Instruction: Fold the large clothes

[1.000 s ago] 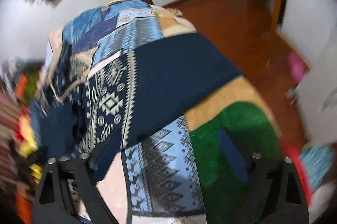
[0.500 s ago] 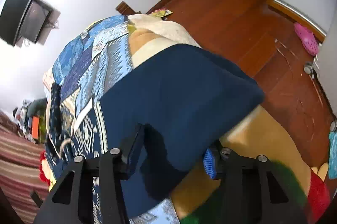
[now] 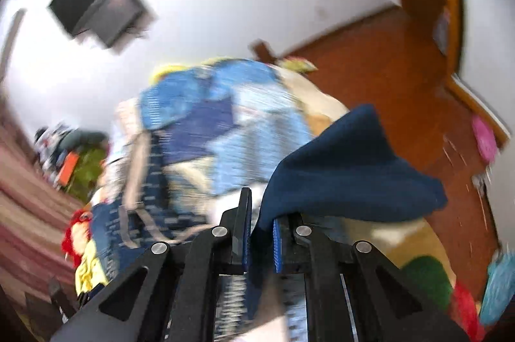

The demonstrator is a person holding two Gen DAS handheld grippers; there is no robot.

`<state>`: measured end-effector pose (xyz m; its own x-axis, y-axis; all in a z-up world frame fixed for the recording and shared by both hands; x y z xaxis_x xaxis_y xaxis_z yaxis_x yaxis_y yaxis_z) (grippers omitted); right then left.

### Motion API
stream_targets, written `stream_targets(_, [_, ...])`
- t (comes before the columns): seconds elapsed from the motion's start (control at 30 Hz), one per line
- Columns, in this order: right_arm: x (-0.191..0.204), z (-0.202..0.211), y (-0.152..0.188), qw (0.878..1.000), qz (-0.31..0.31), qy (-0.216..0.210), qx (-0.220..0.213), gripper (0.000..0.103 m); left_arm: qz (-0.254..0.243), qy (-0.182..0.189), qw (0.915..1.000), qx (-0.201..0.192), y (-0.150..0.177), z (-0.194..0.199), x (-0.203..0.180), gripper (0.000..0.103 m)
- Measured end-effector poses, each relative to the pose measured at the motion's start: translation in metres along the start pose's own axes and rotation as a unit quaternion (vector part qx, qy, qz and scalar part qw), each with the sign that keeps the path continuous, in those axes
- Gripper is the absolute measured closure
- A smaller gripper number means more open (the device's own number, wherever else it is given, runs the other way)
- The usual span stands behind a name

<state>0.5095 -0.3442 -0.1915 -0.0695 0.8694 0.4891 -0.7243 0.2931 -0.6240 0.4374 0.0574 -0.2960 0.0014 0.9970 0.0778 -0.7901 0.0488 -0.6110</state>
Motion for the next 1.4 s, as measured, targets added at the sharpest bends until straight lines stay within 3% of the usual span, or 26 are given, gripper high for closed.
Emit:
stream_targets(0.23, [0.135,-0.017,0.027,0.993,0.093,-0.062,0.031,0.095,0.017,-0.008,0.9989,-0.042,0.007,0.052,0.032,0.009])
stream_targets(0.37, [0.198,-0.057,0.083,0.984,0.131,-0.081,0.088,0.095,0.028,-0.011,0.9983,-0.050,0.019,0.066,0.056,0.009])
stream_targets(0.47, [0.219,-0.091,0.134,0.977,0.148,-0.075,0.137,0.095,0.036,-0.016,0.9982,-0.046,0.031,0.071,0.072,0.009])
stream_targets(0.6, [0.216,-0.135,0.199,0.967,0.144,-0.044,0.207,0.094,0.050,-0.019,0.9980,-0.034,0.050,0.072,0.093,0.009])
stream_targets(0.8, [0.174,-0.159,0.255,0.953,0.082,-0.001,0.291,0.094,0.060,-0.023,0.9979,-0.014,0.071,0.065,0.104,0.009])
stream_targets(0.87, [0.167,-0.154,0.260,0.956,0.050,-0.019,0.289,0.094,0.062,-0.021,0.9978,-0.009,0.076,0.064,0.103,0.009])
stream_targets(1.03, [0.156,-0.135,0.272,0.943,0.000,-0.044,0.330,0.094,0.064,-0.011,0.9979,-0.006,0.077,0.064,0.093,0.009])
stream_targets(1.1, [0.156,-0.126,0.283,0.931,-0.008,-0.066,0.360,0.094,0.061,-0.008,0.9981,-0.008,0.074,0.066,0.088,0.009])
stream_targets(1.27, [0.161,-0.099,0.276,0.935,0.046,-0.078,0.343,0.094,0.036,0.000,0.9993,-0.012,0.060,0.072,0.063,0.009])
stream_targets(1.4, [0.151,-0.059,0.230,0.961,0.116,-0.044,0.249,0.094,0.006,0.010,0.9997,-0.020,0.037,0.076,0.033,0.009])
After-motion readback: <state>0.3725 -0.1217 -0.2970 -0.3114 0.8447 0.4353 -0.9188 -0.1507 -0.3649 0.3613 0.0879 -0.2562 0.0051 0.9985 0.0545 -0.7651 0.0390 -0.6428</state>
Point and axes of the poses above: each gripper's, at about its wrist camera, not at the fingertips, and z roughly against the way its jaws point, x to its left, y to its underside, the point moved 8 cm from there along -z, roughly the way its jaws point, and after that the axes turned 5 degrees about -y, right-handed, at the moved point
